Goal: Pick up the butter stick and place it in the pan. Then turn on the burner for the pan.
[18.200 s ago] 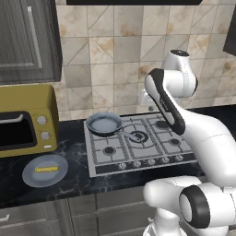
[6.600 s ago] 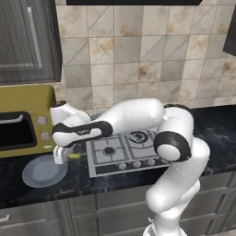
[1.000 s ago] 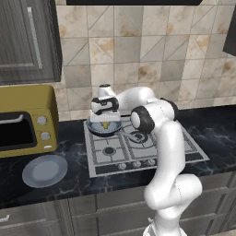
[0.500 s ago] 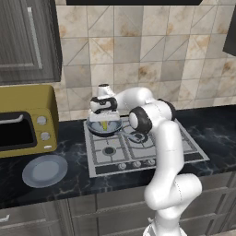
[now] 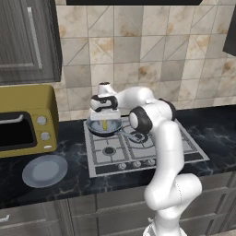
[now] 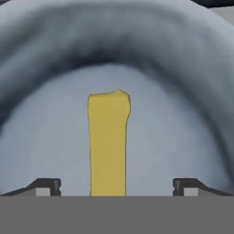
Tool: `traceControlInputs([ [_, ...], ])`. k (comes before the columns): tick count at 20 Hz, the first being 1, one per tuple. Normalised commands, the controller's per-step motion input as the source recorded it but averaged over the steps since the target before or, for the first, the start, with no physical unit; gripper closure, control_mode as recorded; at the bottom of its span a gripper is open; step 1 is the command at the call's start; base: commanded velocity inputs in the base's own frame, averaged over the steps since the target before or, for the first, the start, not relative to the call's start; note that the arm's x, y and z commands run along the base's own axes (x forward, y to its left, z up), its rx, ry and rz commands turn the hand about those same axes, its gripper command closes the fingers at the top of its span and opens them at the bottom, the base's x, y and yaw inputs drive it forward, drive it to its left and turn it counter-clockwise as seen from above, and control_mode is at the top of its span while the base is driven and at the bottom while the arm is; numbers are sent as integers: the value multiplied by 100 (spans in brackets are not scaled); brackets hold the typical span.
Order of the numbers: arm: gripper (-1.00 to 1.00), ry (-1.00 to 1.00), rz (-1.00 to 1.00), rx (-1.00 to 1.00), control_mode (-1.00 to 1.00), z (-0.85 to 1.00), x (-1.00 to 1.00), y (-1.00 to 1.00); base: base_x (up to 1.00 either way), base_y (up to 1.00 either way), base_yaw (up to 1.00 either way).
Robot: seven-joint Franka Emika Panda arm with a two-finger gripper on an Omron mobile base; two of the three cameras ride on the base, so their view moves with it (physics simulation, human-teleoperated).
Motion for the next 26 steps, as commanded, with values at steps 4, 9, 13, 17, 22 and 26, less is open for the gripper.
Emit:
traceControlInputs([
  [4,-100,0,0,0,-100,33,-19,-20,0,0,0],
  [9,-100,0,0,0,-100,24,-48,-28,0,0,0],
  [13,-100,0,0,0,-100,21,-62,-31,0,0,0],
  [17,-100,0,0,0,-100,26,-70,-28,0,0,0],
  [22,-100,0,0,1,-100,23,-76,-25,0,0,0],
  [26,-100,0,0,0,-100,16,-76,-25,0,0,0],
])
